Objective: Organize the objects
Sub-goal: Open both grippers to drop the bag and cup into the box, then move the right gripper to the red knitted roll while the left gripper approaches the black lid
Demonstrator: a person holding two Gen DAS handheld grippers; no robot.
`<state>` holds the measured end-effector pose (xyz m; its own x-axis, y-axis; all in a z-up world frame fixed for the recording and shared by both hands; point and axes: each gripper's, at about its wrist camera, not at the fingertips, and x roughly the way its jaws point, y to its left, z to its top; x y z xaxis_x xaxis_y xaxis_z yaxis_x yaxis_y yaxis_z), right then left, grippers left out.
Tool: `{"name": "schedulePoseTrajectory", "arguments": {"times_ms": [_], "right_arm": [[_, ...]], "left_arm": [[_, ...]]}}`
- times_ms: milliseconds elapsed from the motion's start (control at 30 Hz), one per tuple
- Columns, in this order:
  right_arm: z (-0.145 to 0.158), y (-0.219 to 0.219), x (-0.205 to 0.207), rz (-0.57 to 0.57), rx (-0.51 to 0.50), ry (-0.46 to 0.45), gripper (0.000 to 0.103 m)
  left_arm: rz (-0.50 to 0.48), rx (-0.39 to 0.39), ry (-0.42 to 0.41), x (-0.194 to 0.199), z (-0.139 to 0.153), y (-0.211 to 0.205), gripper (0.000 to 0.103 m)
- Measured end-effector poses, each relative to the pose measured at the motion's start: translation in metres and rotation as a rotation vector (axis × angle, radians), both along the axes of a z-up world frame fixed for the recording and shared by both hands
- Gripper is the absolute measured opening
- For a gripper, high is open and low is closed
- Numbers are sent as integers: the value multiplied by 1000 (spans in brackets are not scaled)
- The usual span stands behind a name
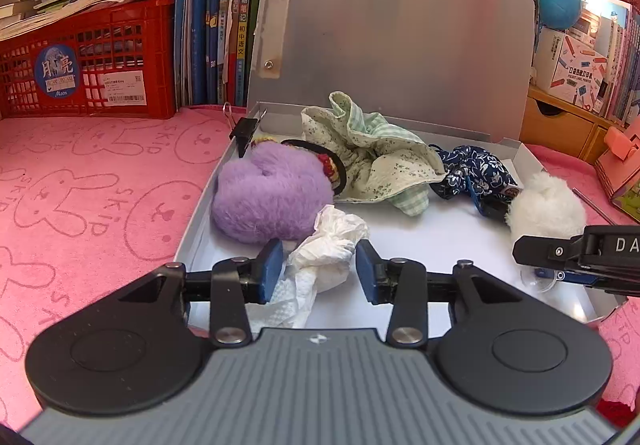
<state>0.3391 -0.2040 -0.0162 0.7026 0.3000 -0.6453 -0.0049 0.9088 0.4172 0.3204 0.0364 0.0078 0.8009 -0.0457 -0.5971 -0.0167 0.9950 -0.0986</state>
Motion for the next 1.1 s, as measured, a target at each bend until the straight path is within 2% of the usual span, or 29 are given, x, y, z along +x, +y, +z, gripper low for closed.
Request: {"name": "schedulePoseTrajectory", "arguments": {"times_ms": [133,233,267,333,467,633,767,1100], "right_arm": [[4,-3,-5,-1,39,-13,60],[11,-2,-11,3,47,-34,65],[13,-2,-13,5,45,-42,66],[18,-2,-20,9,46,-58,70],[28,-5,-35,21,52,-96,75],[40,-11,-57,42,50,-130,80],[46,-11,-78,62,3,-163,82],[49,-16,-132,98,-108,-233,92]], "left_arm": [[-23,9,-29,-8,9,-4,68],[-44,11,-47,-14,18,-6,75],[-54,7,-50,-18,21,-7,81],[-68,11,-73,-27,27,-8,86],[-107,26,-105,-46,37,-12,88],[-135,-6,-114,-71,46,-12,89],[-151,-23,-127,-99,48,-12,89],[-181,-6,-162,-165,47,-11,90]]}}
